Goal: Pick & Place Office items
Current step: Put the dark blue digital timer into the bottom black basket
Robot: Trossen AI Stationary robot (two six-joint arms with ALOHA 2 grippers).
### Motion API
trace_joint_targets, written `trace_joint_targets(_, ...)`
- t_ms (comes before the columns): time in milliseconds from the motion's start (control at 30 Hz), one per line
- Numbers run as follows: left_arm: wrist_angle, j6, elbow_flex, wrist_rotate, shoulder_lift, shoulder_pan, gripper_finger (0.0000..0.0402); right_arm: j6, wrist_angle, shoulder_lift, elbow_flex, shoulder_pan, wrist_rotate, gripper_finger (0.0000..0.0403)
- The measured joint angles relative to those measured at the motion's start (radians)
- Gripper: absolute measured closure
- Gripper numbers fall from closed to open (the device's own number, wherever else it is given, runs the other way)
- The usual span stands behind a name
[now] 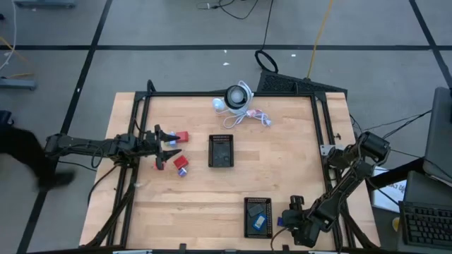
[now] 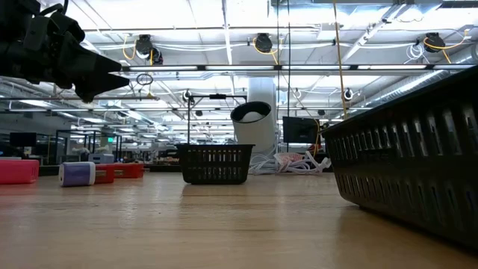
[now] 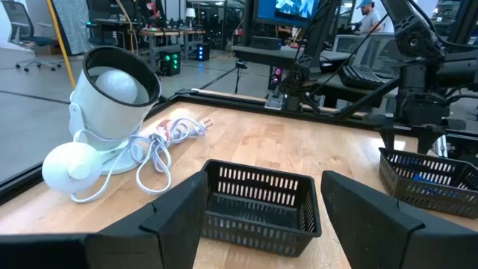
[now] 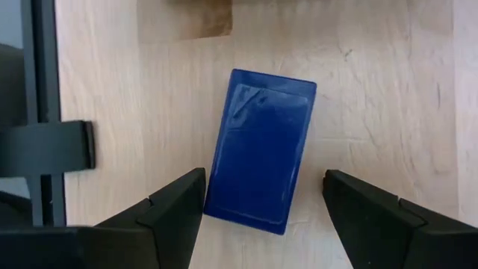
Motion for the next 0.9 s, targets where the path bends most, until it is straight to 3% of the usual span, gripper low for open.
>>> trace_joint_targets(333, 0.000, 0.000, 0.000, 0.000, 0.000, 0.000, 0.0135, -0.035, -0.020, 0.037, 0.001, -0.007, 0.025, 0.0183)
trace_joint_targets(633, 0.000, 0.000, 0.000, 0.000, 0.000, 0.000, 0.0135, -0.088, -0.021, 0.035, -0.001, -0.008, 0.022, 0.0253)
trace_joint_targets(900, 0.000, 0.000, 0.000, 0.000, 0.000, 0.000, 0.0135, -0.114, -0.137, -0.041, -0.007, -0.011, 0.001, 0.0254)
